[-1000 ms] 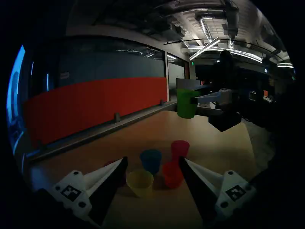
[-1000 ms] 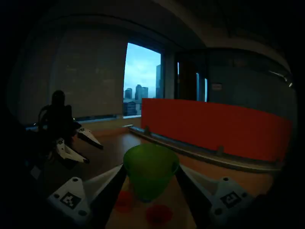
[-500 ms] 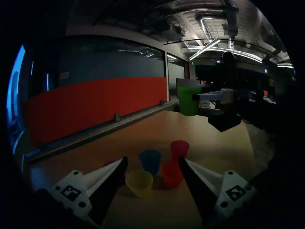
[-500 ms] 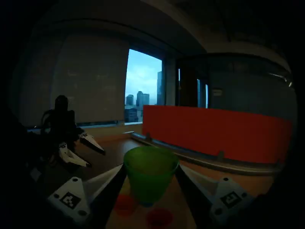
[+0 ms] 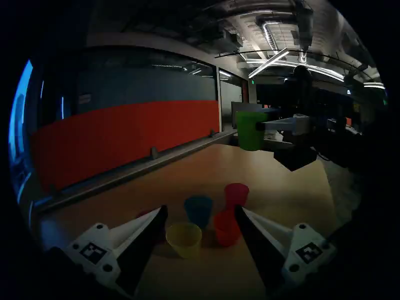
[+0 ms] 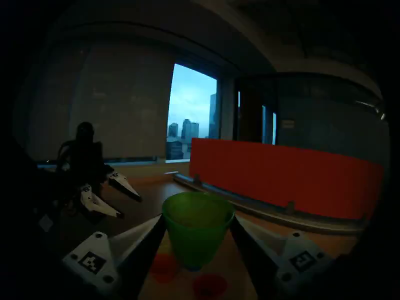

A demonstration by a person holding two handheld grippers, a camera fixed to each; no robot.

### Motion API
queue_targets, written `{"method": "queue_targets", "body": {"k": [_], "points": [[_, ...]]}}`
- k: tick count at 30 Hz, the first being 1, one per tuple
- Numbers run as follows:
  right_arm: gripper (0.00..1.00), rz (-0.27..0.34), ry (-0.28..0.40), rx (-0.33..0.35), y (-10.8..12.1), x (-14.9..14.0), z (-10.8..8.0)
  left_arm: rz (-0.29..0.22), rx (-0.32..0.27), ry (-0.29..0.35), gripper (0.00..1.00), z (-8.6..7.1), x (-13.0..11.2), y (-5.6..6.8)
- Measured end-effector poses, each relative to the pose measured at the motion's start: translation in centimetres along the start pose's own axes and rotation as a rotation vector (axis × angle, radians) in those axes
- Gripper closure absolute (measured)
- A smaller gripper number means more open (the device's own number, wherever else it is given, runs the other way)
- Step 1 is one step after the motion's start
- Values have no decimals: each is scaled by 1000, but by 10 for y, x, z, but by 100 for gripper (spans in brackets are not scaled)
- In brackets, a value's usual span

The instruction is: Pour water

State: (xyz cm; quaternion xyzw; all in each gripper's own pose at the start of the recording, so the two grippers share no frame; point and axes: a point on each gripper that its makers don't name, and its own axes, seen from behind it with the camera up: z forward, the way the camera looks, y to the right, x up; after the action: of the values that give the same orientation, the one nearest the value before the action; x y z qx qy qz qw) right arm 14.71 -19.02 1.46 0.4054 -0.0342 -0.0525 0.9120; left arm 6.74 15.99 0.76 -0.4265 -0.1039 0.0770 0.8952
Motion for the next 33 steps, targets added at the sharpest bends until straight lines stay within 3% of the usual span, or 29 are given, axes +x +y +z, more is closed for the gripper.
{"method": "queue_targets", "body": {"k": [15,33], "points": [[9,-9,1,11,-5,2,-8,8,2,-35,1,8,-7,0],[9,-15,-3,-2,-10,-4,-36,14,-13,-95,1,40,-19,-4]]}}
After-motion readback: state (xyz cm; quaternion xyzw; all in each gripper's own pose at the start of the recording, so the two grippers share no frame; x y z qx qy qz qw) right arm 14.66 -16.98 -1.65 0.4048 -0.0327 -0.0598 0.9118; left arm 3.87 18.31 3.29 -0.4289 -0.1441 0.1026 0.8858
